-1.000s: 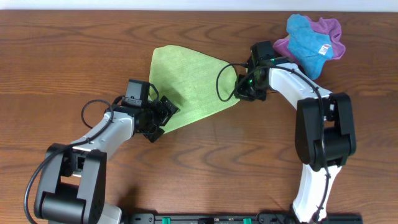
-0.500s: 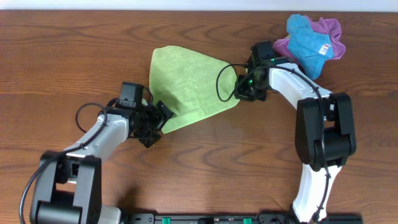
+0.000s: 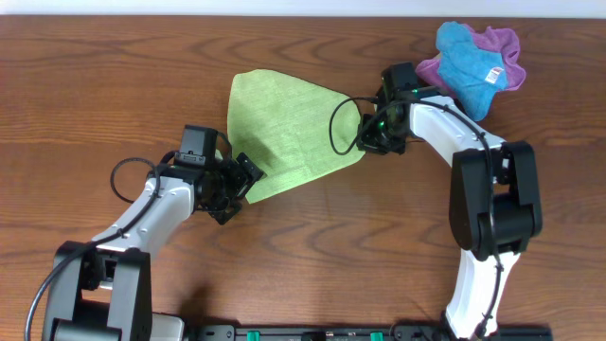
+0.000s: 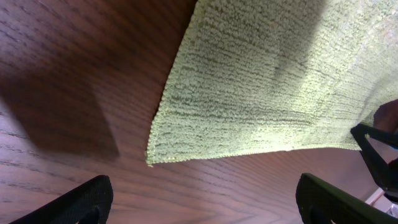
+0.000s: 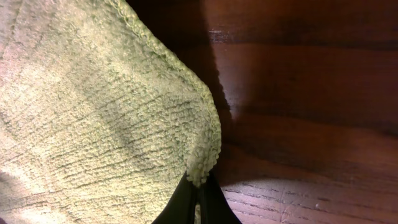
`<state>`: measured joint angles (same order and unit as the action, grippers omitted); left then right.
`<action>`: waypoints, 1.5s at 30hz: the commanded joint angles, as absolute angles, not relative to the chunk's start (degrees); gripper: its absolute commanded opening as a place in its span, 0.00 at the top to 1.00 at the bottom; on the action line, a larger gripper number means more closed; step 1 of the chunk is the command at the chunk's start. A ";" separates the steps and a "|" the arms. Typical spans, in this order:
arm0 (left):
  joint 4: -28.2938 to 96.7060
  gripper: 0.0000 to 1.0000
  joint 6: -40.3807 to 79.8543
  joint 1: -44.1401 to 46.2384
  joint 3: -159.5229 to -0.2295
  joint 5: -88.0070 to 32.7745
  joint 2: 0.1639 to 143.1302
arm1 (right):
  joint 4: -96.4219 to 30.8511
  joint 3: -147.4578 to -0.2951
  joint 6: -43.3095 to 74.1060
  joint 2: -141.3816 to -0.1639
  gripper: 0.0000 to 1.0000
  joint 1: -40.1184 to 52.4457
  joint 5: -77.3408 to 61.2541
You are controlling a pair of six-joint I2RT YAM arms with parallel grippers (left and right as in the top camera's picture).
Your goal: Fold the cloth
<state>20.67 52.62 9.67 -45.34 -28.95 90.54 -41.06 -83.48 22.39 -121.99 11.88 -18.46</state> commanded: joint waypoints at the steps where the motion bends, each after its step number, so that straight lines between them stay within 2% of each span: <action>1: 20.95 0.05 51.88 10.09 -44.93 -26.61 90.76 | -41.12 -82.70 23.14 -123.02 0.99 12.08 -17.43; 19: 14.44 0.05 56.86 11.27 -44.69 -26.65 95.94 | -41.12 -82.70 23.57 -123.02 0.99 12.08 -18.26; 22: 12.47 0.00 57.98 12.27 -44.69 -26.55 96.88 | -41.12 -82.70 23.59 -123.02 0.99 12.08 -18.31; 29: 9.54 0.45 59.88 14.02 -44.69 -26.63 102.06 | -41.17 -82.70 23.62 -123.02 0.99 12.08 -18.55; 31: 8.60 0.52 59.86 14.02 -44.69 -27.05 103.39 | -41.17 -82.70 23.64 -123.02 0.99 12.08 -18.72; 32: 7.90 0.59 59.83 14.00 -44.69 -27.07 103.90 | -41.19 -82.70 23.62 -123.02 0.99 12.08 -18.72; 33: 6.72 0.82 59.77 13.98 -44.71 -27.07 104.16 | -41.28 -82.70 23.62 -123.02 0.99 12.08 -18.70; 34: 6.13 0.94 59.70 13.91 -44.71 -27.07 104.16 | -41.36 -82.70 23.59 -123.02 0.99 12.08 -18.70; 40: 3.79 0.94 53.41 12.03 -45.74 -30.20 104.12 | -42.30 -82.72 23.57 -123.02 0.99 12.08 -18.70; 45: 7.18 0.94 44.86 7.49 -48.56 -36.73 104.12 | -46.09 -82.72 23.11 -123.00 0.99 12.08 -20.25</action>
